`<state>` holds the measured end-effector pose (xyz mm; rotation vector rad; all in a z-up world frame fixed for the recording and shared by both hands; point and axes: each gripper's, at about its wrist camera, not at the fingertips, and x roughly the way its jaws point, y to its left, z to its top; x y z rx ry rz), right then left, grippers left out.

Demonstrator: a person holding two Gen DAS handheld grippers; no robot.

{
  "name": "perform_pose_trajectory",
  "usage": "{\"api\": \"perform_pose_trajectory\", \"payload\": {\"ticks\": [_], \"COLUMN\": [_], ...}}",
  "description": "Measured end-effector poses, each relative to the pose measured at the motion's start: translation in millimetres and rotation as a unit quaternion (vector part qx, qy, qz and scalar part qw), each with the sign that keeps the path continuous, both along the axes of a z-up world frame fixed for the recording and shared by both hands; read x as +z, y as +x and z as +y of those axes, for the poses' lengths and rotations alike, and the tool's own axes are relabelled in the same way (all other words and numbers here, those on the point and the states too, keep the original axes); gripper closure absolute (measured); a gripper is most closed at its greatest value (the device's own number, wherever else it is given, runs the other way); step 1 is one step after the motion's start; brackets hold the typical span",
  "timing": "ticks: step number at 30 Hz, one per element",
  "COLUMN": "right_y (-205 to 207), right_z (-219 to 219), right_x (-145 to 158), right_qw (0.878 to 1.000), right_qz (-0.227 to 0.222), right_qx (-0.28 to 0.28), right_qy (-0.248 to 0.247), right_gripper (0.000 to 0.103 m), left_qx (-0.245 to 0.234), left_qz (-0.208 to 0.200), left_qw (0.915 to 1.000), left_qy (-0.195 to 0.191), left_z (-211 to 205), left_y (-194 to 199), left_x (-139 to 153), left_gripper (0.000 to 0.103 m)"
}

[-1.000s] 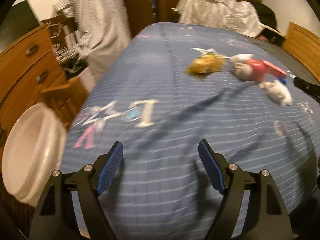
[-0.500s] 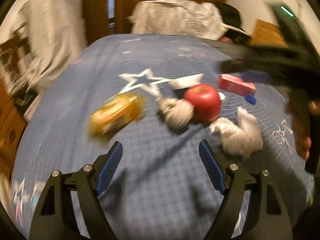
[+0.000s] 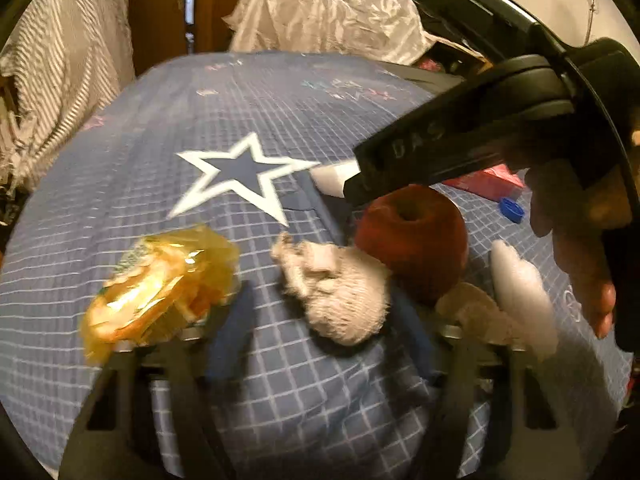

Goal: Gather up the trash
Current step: 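Grasp the white bubble wrap with the right gripper while the left gripper grasps the white cloth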

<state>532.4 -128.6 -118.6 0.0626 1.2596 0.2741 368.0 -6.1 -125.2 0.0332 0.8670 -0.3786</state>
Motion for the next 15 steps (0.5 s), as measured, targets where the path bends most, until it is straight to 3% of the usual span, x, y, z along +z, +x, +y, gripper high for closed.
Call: {"api": "perform_pose_trajectory", "payload": {"ticks": [3,8,15], "right_y": [-4.4,-23.0,-107.2], "right_z": [-4.5,-18.2,-37.2], "right_x": [8.5,42.4,98.1], "right_qw": [0.999,0.995,0.976], "right_qz": [-0.030,-0.090,-0.182], "right_qx": [-0.003,-0.007,0.006], "right_qy": [0.011,0.048,0.120], "right_gripper": [0.062,0.063,0.063], "left_qx": [-0.010,0.012,0.043], "left_qz": [-0.007,-0.023,-0.054], "left_qw": [0.9999,0.9996,0.9976], "left_qy": [-0.011,-0.013,-0.006], "left_z": [1.4,15.3,48.0], "left_y": [-5.1,-34.5,-99.3], "left_x": [3.3,22.9,46.8], "left_gripper": [0.073,0.074,0.074]}}
